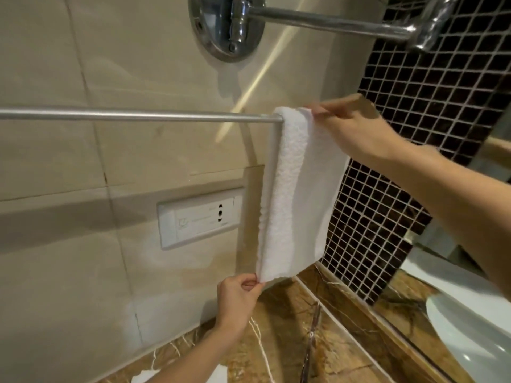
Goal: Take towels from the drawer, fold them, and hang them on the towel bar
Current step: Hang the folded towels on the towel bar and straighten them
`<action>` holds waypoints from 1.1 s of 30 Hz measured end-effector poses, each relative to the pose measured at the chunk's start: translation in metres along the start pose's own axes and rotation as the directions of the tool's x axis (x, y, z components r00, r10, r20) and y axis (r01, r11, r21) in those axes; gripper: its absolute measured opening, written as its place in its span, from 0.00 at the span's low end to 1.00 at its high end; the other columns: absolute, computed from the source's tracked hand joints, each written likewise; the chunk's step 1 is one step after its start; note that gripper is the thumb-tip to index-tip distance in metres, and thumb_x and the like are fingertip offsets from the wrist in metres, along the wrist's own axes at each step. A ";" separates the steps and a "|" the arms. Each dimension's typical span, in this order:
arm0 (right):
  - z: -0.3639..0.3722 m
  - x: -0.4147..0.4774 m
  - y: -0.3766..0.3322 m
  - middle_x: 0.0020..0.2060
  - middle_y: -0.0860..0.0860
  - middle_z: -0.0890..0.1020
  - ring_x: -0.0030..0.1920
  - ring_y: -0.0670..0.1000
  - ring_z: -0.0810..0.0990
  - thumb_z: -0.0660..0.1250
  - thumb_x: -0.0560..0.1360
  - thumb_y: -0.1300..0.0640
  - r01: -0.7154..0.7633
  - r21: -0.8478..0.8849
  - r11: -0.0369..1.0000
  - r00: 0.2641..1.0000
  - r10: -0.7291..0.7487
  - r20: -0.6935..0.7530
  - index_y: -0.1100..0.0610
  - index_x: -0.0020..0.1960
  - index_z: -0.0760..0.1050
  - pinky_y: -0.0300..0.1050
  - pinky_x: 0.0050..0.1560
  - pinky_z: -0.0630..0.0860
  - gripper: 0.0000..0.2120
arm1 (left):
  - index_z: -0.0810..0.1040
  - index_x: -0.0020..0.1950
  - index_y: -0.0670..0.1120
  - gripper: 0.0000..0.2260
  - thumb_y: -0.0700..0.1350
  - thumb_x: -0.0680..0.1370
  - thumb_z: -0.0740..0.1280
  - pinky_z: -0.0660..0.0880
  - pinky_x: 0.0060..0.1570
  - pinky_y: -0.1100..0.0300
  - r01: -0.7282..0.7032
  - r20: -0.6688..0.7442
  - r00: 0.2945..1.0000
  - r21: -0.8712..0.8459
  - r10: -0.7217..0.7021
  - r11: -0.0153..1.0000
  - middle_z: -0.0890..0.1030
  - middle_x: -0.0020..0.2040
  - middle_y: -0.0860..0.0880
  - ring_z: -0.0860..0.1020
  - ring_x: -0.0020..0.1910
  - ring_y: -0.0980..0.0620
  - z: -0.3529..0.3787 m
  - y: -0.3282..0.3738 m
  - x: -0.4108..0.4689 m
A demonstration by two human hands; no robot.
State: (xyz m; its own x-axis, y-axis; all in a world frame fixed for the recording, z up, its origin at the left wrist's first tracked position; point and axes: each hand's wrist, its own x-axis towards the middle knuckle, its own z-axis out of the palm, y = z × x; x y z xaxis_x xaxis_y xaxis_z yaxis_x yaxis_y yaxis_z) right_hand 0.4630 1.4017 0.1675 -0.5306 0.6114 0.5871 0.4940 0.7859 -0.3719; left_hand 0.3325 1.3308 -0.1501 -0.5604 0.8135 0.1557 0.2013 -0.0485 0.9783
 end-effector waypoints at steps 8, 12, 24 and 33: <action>-0.007 0.007 0.029 0.37 0.71 0.75 0.32 0.56 0.70 0.56 0.80 0.53 -0.001 0.037 0.999 1.000 0.001 0.004 0.74 0.47 0.74 0.48 0.34 0.67 0.22 | 0.83 0.35 0.53 0.07 0.42 0.67 0.78 0.71 0.32 0.76 -0.034 0.035 0.999 0.044 0.032 0.998 0.78 0.26 0.67 0.78 0.30 0.67 0.020 0.001 0.011; -0.007 0.010 0.038 0.37 0.71 0.75 0.33 0.53 0.70 0.57 0.78 0.52 0.010 0.026 1.000 1.000 -0.009 -0.008 0.72 0.48 0.75 0.45 0.36 0.65 0.22 | 0.78 0.31 0.59 0.14 0.42 0.67 0.77 0.71 0.31 0.76 -0.063 0.041 0.997 0.059 0.061 0.996 0.78 0.27 0.67 0.78 0.30 0.67 0.025 0.002 0.014; -0.004 0.013 0.041 0.44 0.71 0.77 0.37 0.63 0.76 0.58 0.77 0.50 -0.003 0.007 1.000 1.000 0.003 -0.027 0.69 0.49 0.75 0.45 0.39 0.68 0.21 | 0.81 0.34 0.60 0.10 0.46 0.68 0.77 0.72 0.32 0.74 -0.085 0.014 0.996 0.085 0.084 0.993 0.80 0.31 0.66 0.79 0.32 0.65 0.017 0.001 0.019; -0.013 0.003 0.016 0.61 0.52 0.80 0.57 0.45 0.78 0.61 0.79 0.53 -0.054 -0.053 0.997 0.992 0.048 -0.113 0.56 0.64 0.77 0.33 0.51 0.73 0.16 | 0.81 0.41 0.56 0.09 0.43 0.68 0.77 0.73 0.34 0.75 -0.059 0.049 0.997 0.091 0.055 0.994 0.81 0.32 0.61 0.79 0.35 0.66 0.005 0.007 0.018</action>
State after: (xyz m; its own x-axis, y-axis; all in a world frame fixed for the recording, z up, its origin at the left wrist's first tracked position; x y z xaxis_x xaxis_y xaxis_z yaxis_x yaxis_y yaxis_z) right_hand 0.4786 1.4150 0.1723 -0.4253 0.6337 0.6462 0.5578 0.7458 -0.3643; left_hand 0.3277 1.3475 -0.1415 -0.5087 0.8369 0.2020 0.3063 -0.0434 0.9509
